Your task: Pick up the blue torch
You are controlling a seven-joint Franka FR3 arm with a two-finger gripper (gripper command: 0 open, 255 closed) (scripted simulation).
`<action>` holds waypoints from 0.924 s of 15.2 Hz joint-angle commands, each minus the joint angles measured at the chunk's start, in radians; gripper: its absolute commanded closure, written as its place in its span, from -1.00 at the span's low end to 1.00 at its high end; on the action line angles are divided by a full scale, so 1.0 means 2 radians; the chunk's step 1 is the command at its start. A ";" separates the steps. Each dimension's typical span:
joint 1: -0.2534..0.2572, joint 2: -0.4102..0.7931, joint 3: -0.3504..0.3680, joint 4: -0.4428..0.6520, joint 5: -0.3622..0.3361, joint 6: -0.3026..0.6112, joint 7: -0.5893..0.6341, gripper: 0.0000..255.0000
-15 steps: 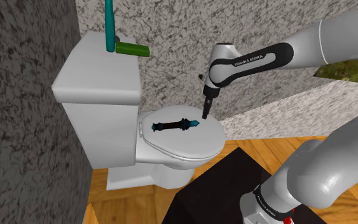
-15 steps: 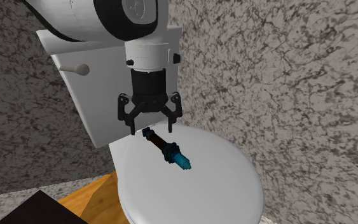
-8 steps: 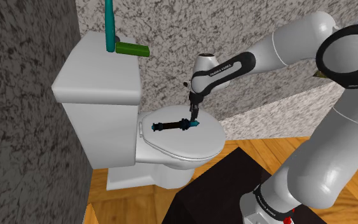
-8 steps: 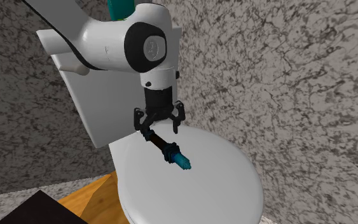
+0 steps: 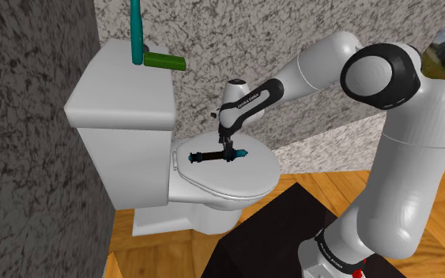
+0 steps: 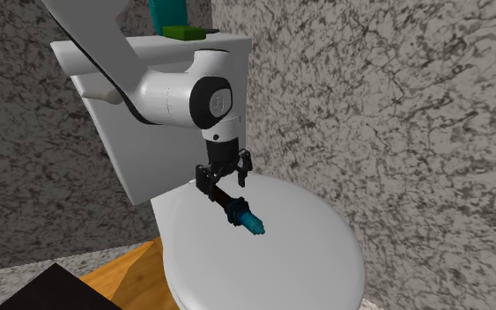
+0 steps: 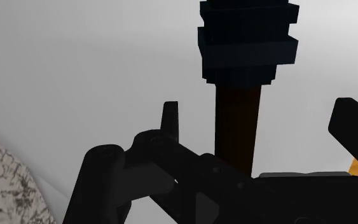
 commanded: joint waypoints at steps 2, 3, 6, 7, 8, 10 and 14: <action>0.000 0.018 0.002 0.003 0.001 0.016 -0.003 -1.00; -0.001 0.023 0.003 0.003 0.001 0.021 -0.003 -1.00; -0.002 0.045 0.004 0.006 0.003 0.039 -0.003 -1.00; -0.002 0.045 0.004 0.006 0.003 0.039 -0.003 -1.00; -0.002 0.045 0.004 0.006 0.003 0.039 -0.003 -1.00; -0.002 0.044 0.004 0.005 0.003 0.040 -0.003 1.00; -0.002 0.044 0.004 0.005 0.003 0.040 -0.003 1.00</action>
